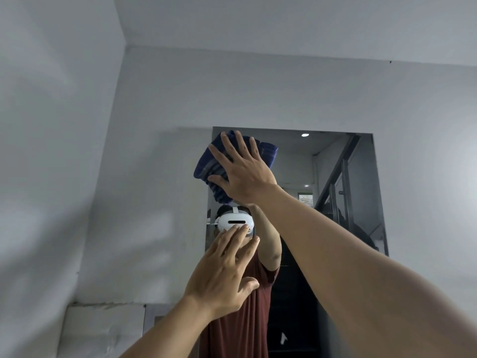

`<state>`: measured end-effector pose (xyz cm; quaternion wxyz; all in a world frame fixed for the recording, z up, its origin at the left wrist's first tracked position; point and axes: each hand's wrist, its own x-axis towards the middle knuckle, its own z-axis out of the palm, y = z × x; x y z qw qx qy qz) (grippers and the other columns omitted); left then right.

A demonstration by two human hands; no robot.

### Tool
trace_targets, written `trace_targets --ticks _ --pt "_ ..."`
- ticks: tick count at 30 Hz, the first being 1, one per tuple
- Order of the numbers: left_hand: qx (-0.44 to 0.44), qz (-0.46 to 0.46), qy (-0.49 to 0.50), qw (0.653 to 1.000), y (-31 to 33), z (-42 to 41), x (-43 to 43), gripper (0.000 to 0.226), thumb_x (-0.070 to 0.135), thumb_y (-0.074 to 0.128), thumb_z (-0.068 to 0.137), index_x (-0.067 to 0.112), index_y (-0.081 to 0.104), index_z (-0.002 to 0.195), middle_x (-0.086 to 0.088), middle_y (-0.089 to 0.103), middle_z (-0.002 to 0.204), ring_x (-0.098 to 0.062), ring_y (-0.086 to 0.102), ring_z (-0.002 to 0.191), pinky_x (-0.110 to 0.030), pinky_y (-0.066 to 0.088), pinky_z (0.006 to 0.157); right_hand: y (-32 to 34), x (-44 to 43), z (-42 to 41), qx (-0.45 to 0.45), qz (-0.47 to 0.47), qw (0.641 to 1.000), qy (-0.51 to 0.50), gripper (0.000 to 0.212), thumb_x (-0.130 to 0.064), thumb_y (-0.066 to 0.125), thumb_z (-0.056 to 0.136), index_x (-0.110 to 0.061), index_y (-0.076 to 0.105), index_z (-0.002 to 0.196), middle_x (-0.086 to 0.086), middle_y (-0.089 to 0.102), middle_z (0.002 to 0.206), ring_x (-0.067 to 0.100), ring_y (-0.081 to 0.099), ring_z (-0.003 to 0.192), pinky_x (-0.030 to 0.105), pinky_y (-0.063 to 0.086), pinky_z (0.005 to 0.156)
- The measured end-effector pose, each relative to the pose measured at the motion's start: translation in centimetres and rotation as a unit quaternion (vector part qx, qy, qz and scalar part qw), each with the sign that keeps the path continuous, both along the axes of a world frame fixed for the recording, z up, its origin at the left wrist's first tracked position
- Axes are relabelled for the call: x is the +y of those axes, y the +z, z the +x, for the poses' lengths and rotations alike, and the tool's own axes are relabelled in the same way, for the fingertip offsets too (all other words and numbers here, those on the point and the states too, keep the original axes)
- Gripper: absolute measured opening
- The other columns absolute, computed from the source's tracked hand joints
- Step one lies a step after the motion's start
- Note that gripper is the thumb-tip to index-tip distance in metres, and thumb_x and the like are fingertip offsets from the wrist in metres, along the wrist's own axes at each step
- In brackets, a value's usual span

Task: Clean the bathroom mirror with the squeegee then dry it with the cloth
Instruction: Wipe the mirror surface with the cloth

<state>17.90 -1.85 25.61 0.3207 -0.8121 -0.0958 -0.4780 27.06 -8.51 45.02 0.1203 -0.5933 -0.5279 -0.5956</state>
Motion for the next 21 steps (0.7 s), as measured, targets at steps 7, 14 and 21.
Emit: trace_targets --ticks 7,14,21 --pt "-0.005 0.008 0.003 1.0 -0.1 0.1 -0.1 0.083 0.064 0.054 0.087 0.017 0.039 0.154 -0.015 0.035 0.161 -0.032 0.029 0.151 -0.048 0.034 0.119 2.8 0.2 -0.2 0.022 0.027 0.999 0.016 0.062 -0.052 0.024 0.106 -0.026 0.015 0.161 0.006 0.008 0.169 0.034 0.0 0.155 0.054 0.002 0.124" --pt "-0.002 0.01 0.003 1.0 -0.3 0.3 0.1 0.084 0.066 0.051 0.089 0.017 0.036 0.156 -0.014 0.03 0.164 -0.03 0.023 0.153 -0.045 0.027 0.123 2.0 -1.7 2.3 0.066 0.058 0.996 0.019 0.061 -0.049 0.022 0.106 -0.024 0.012 0.161 0.008 0.006 0.17 0.034 -0.002 0.155 0.053 -0.001 0.125" --pt "-0.022 -0.016 -0.018 0.999 1.0 0.0 -0.3 0.072 0.058 0.056 0.089 0.018 0.047 0.149 -0.013 0.042 0.154 -0.032 0.043 0.14 -0.05 0.043 0.112 1.5 -5.0 5.9 0.101 0.072 0.992 0.028 0.057 -0.046 0.029 0.106 -0.019 0.026 0.156 0.01 0.009 0.169 0.036 -0.001 0.155 0.055 0.002 0.125"
